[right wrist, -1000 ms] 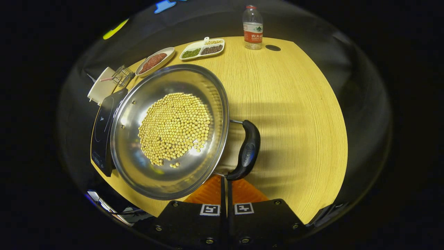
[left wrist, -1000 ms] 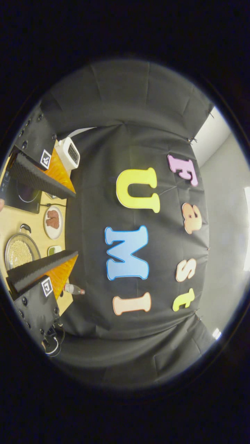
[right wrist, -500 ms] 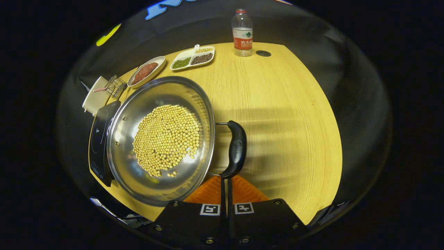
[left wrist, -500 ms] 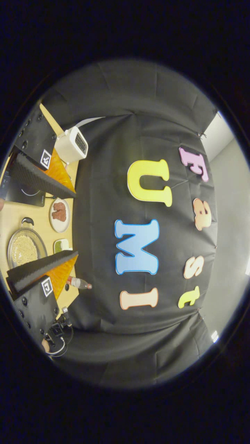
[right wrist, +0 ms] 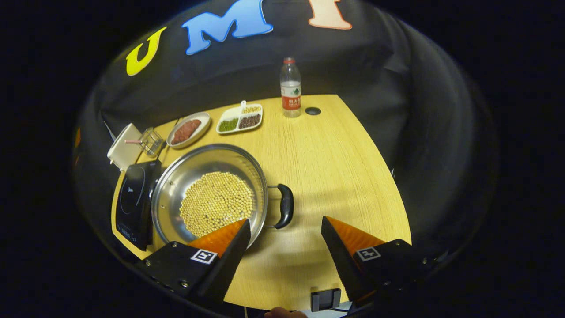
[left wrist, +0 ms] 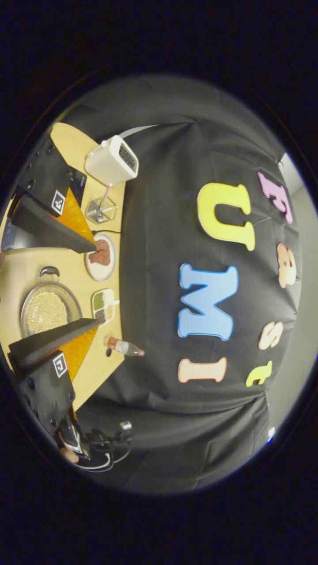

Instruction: First push the handle of the pot to place it horizontally, then grasp the pot with both hands and set it on the induction cooktop.

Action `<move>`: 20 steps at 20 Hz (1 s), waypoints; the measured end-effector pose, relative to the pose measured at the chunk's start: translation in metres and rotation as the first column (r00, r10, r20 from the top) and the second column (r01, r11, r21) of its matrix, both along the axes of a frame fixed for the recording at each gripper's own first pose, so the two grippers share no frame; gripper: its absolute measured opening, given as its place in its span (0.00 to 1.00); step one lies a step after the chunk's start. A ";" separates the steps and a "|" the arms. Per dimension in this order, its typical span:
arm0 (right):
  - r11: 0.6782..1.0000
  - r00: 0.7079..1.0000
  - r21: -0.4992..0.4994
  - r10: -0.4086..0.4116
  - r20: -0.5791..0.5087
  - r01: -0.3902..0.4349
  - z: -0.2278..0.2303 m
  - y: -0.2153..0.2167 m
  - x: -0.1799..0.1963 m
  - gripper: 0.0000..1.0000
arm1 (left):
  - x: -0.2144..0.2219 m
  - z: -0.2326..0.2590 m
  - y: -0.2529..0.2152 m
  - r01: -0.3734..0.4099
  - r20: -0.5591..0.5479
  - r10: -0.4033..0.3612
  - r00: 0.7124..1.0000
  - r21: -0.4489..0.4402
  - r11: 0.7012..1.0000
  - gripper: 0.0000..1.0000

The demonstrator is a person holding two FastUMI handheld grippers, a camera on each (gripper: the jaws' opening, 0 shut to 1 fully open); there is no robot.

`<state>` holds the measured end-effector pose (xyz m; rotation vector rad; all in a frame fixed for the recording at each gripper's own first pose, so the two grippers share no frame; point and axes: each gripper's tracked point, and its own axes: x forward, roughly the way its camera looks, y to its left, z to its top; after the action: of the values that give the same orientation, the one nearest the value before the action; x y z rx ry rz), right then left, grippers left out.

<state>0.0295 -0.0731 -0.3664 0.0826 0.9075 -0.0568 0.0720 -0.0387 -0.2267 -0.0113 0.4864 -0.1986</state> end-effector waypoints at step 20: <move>0.999 0.999 0.008 -0.042 -0.021 0.042 -0.054 0.012 0.041 0.98 | 0.030 -0.232 0.006 0.080 -0.409 -0.055 0.911 0.045 0.996 0.96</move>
<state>0.0710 -0.0611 -0.4206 0.1091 0.9265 -0.0930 0.1020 -0.0332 -0.4588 0.0239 0.9124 -0.2506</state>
